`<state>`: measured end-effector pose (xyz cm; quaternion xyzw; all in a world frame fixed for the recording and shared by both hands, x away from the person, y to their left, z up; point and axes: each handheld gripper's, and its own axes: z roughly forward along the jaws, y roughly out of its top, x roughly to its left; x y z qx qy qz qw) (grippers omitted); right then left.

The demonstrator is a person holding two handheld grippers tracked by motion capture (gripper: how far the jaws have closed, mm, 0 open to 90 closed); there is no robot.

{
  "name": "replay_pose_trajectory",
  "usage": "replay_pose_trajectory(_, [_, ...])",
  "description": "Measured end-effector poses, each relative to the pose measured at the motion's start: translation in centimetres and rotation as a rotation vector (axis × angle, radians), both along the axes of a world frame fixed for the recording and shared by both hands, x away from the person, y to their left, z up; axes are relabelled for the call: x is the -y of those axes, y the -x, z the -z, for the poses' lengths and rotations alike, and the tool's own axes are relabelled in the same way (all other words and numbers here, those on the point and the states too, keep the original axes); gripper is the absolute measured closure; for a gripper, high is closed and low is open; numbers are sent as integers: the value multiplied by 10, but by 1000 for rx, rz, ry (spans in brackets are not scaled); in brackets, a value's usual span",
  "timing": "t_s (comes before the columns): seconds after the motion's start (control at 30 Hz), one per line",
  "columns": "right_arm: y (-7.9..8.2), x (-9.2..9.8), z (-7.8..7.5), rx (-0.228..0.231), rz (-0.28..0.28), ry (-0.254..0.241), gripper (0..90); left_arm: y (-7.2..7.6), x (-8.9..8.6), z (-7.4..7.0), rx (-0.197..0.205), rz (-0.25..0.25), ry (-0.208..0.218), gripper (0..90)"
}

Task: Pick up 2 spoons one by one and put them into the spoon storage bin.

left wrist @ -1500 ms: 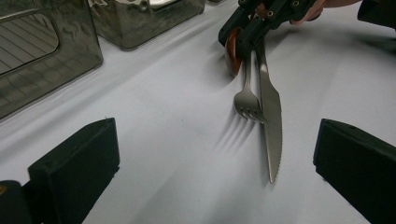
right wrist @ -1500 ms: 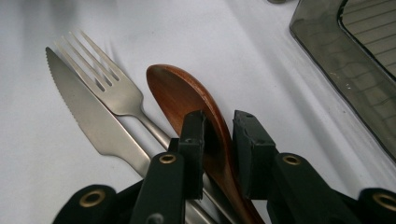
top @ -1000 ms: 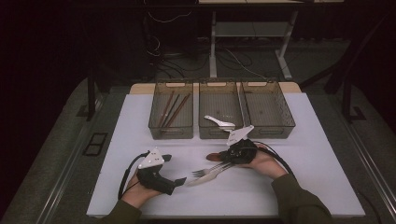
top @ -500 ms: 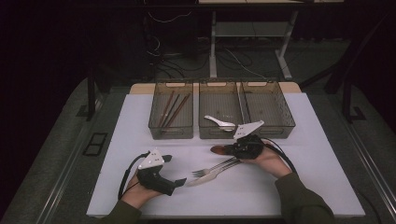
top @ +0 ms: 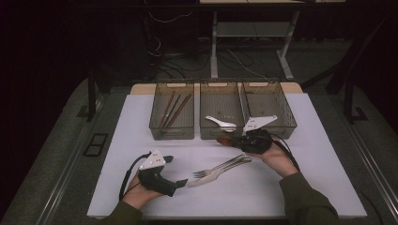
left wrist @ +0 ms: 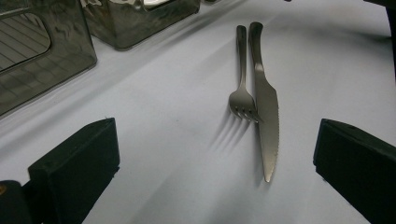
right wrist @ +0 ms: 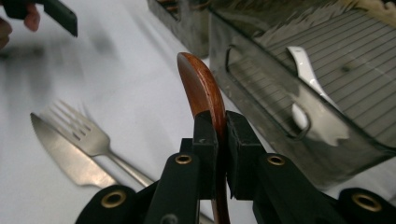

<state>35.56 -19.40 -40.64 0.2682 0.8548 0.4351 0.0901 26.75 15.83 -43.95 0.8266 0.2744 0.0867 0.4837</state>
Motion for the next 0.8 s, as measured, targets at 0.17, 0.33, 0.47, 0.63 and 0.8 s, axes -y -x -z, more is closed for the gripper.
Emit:
replay_pose_trajectory(0.17, [-3,2,-6,12,37,-6,823,0,1,0,-3,-2,1,0])
replay_pose_trajectory(0.33, [-7,0,-16,31,54,-27,823,0,1,0,-5,-1,1,0])
replay_pose_trajectory(0.47, [-10,-2,-20,37,64,-39,823,0,1,0,-4,-2,2,0])
replay_pose_trajectory(0.63, [-18,-7,-27,41,76,-39,823,0,1,0,-4,1,-2,0])
replay_pose_trajectory(0.8, [-27,-12,-37,46,94,-35,823,0,1,0,-3,1,0,0])
